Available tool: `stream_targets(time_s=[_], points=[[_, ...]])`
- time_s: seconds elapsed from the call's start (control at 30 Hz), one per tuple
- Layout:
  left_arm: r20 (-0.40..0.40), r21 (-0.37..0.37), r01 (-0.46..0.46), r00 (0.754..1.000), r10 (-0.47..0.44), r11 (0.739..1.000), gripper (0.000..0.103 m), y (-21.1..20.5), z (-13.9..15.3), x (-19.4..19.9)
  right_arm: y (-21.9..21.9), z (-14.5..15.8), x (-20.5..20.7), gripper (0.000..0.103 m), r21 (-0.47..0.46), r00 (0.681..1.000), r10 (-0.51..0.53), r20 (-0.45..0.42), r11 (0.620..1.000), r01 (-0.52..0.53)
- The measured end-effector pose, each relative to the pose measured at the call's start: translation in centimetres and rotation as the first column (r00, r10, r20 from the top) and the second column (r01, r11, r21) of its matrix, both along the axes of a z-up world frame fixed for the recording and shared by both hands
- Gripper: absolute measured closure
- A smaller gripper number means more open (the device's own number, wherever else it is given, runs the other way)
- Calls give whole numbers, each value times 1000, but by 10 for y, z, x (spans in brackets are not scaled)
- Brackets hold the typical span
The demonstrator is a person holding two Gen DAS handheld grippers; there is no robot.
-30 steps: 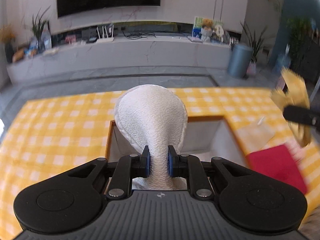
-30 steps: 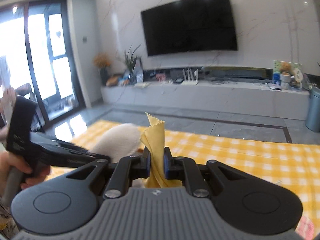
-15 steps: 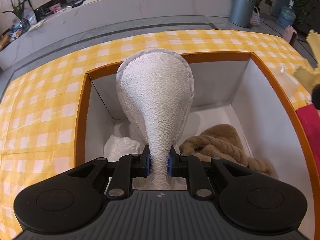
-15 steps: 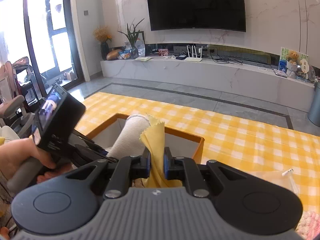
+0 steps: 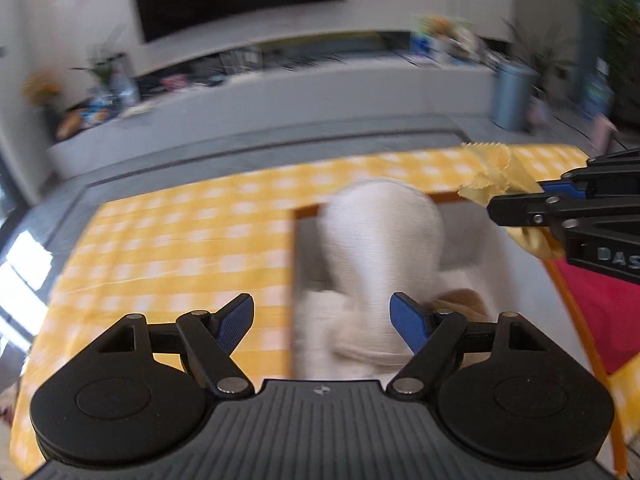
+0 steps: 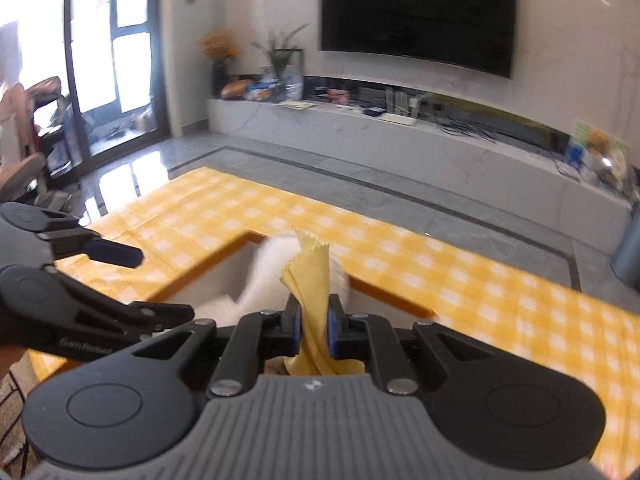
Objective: Organize soft objects
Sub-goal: 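Lower the yellow cloth into the box and open the right tool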
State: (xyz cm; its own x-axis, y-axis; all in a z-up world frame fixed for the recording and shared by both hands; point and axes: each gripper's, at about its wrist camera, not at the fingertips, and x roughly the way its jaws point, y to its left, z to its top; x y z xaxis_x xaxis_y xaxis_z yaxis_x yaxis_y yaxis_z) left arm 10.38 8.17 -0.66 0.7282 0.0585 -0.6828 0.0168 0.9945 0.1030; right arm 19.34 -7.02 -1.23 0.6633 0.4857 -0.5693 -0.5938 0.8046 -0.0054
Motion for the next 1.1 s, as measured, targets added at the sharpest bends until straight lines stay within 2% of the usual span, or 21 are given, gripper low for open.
stream_targets(time_s=[0.1, 0.2, 0.27, 0.37, 0.47, 0.57, 0.63, 0.73, 0.8, 0.83, 0.87, 0.93, 1.0, 1.07, 1.1], points=[[20, -35, -88, 996, 89, 995, 12, 17, -6, 16, 37, -7, 15, 93, -58, 999, 46, -3, 997, -46], [34, -80, -132, 990, 135, 988, 15, 27, -10, 21, 72, -22, 31, 93, -122, 995, 91, -26, 988, -94], [57, -95, -145, 987, 150, 985, 15, 31, -10, 23, 92, -38, 42, 93, -222, 998, 56, -37, 973, -63], [52, -107, -146, 987, 152, 984, 15, 37, -12, 27, 107, -62, 63, 93, -263, 990, 6, -139, 964, -43], [35, -115, -155, 986, 160, 981, 16, 39, -17, 30, 114, -92, 82, 93, -343, 971, -86, -223, 939, 4], [20, -125, -158, 987, 161, 980, 17, 40, -19, 30, 108, -123, 99, 93, -324, 925, -142, -352, 946, 22], [22, -125, -155, 987, 159, 980, 17, 40, -19, 28, 100, -125, 106, 93, -270, 910, -161, -383, 961, 57], [27, -124, -162, 986, 166, 979, 17, 41, -18, 27, 93, -124, 111, 94, -244, 893, -171, -417, 967, 71], [29, -129, -162, 986, 167, 978, 17, 43, -18, 28, 95, -123, 107, 89, -261, 900, -164, -403, 964, 59], [31, -125, -167, 985, 172, 978, 17, 42, -18, 27, 98, -120, 102, 81, -283, 909, -163, -383, 958, 52], [33, -114, -172, 984, 177, 978, 17, 42, -19, 27, 103, -117, 99, 69, -309, 921, -164, -354, 950, 50], [34, -101, -169, 984, 174, 980, 17, 42, -21, 28, 105, -109, 91, 57, -346, 941, -168, -293, 936, 59], [28, -116, -168, 985, 172, 979, 17, 43, -20, 27, 103, -97, 83, 44, -344, 952, -142, -271, 938, 42], [26, -126, -163, 985, 168, 979, 17, 43, -19, 27, 100, -86, 76, 19, -360, 965, -130, -226, 932, 42], [26, -123, -161, 986, 165, 979, 17, 42, -18, 26, 99, -81, 74, 14, -368, 972, -134, -195, 928, 54]])
